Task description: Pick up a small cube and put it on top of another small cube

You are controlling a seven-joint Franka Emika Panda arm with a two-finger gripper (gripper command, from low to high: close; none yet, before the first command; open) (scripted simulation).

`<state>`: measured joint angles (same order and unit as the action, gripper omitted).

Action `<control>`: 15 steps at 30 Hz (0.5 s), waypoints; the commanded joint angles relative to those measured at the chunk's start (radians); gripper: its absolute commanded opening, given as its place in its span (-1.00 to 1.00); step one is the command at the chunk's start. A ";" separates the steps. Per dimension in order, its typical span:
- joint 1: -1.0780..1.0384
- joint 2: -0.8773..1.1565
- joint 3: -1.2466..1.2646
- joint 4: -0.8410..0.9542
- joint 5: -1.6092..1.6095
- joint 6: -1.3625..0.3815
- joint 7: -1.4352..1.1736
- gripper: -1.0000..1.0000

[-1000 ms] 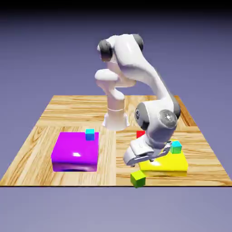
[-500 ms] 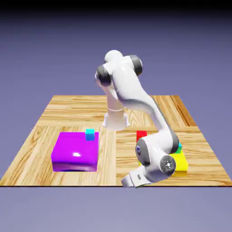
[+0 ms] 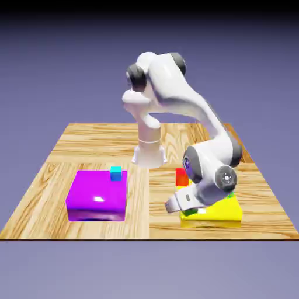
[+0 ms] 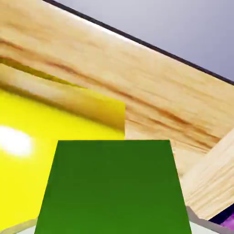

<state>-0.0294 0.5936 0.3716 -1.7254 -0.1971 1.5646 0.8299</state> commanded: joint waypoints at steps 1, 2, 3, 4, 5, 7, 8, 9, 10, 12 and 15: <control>-0.002 -0.033 0.001 -0.036 0.018 0.006 0.008 -1.00; -0.003 -0.067 0.001 -0.073 0.039 0.012 0.016 -1.00; -0.005 -0.100 0.001 -0.109 0.059 0.017 0.023 -1.00; -0.007 -0.134 0.002 -0.145 0.079 0.023 0.031 -1.00; -0.008 -0.167 0.002 -0.181 0.100 0.029 0.039 -1.00; -0.011 -0.234 0.003 -0.254 0.140 0.041 0.054 -1.00; -0.013 -0.267 0.004 -0.290 0.161 0.047 0.062 -1.00; -0.015 -0.301 0.004 -0.326 0.181 0.052 0.070 -1.00; -0.016 -0.334 0.005 -0.362 0.201 0.058 0.078 -1.00; -0.020 -0.401 0.006 -0.435 0.242 0.070 0.093 -1.00; -0.024 -0.501 0.007 -0.544 0.303 0.087 0.117 -1.00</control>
<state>-0.0528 0.0922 0.3784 -2.2690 0.1084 1.6521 0.9462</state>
